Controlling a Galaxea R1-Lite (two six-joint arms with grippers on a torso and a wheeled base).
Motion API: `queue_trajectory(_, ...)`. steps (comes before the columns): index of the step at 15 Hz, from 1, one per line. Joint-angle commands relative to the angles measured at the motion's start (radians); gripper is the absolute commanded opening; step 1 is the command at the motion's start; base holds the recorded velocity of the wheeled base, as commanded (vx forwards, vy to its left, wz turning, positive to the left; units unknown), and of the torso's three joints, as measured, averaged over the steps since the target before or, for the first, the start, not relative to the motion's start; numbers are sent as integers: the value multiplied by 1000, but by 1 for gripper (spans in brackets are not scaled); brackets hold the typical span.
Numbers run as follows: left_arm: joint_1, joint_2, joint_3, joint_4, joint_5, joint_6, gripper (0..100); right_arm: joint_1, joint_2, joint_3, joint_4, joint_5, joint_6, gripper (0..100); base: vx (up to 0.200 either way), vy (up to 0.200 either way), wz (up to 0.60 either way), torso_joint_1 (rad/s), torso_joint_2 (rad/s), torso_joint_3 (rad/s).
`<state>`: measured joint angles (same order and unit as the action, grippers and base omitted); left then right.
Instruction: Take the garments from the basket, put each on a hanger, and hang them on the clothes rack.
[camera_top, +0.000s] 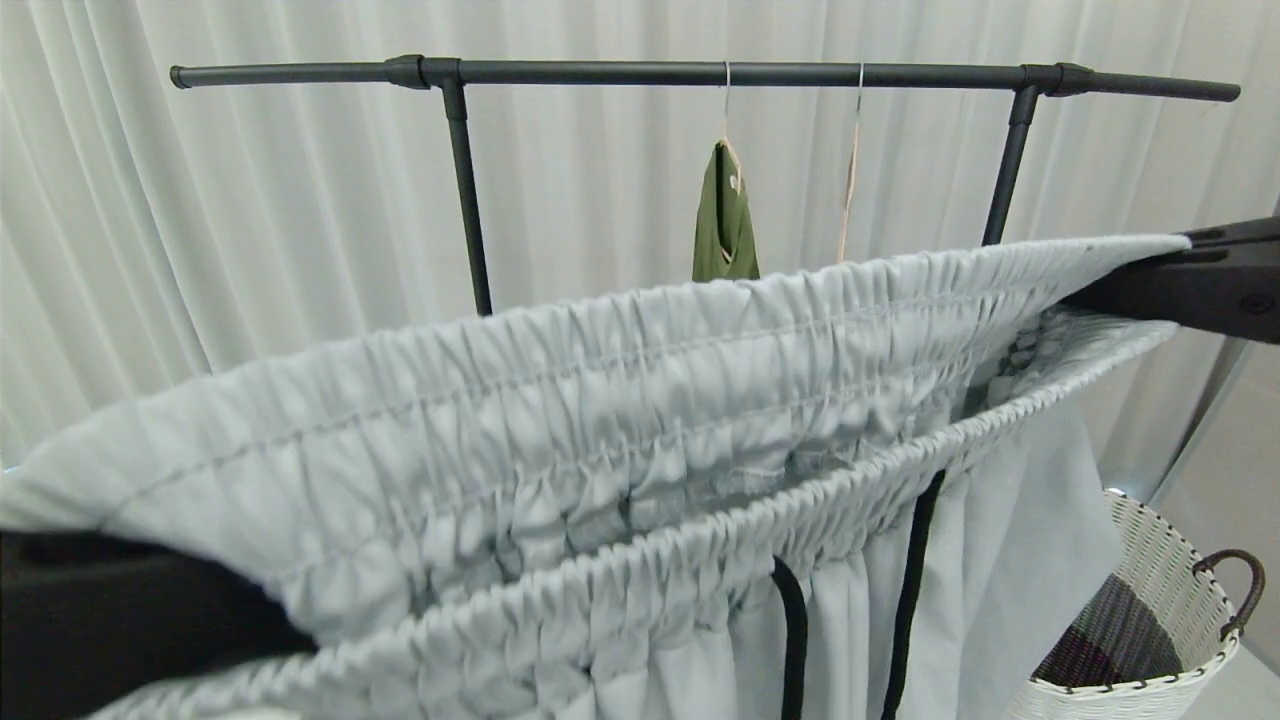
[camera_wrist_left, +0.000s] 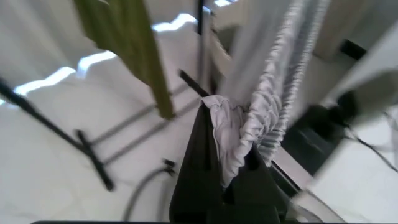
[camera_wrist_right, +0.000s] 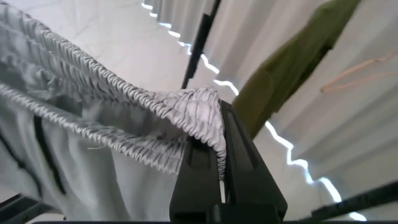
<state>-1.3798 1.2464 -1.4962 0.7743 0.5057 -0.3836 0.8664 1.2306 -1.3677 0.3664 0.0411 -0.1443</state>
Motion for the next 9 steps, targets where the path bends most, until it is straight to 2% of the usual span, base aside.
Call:
queue_trajectory(1, 200, 62, -76, -55, 8, 154, 0, -67, 35, -168, 140, -1, 6, 0, 0, 0, 0, 0, 0, 0)
queue_trajectory(2, 251, 96, -108, -99, 7, 180, 0, -76, 44, -225, 215, 0, 20, 0, 0, 0, 0, 0, 0, 0)
queue_trajectory(3, 262, 108, -116, -112, 7, 181, 0, -76, 44, -238, 238, 0, 28, 0, 0, 0, 0, 0, 0, 0)
queue_trajectory(4, 289, 146, -124, -165, 10, 181, 0, -75, 39, -258, 301, 0, 71, 0, 0, 0, 0, 0, 0, 0)
queue_trajectory(6, 294, 173, -118, -188, 13, 180, 0, -56, 18, -248, 358, 0, 83, 0, 0, 0, 0, 0, 0, 0)
queue_trajectory(9, 294, 183, -122, -191, 13, 181, 0, -33, 13, -245, 371, 0, 84, 0, 0, 0, 0, 0, 0, 0)
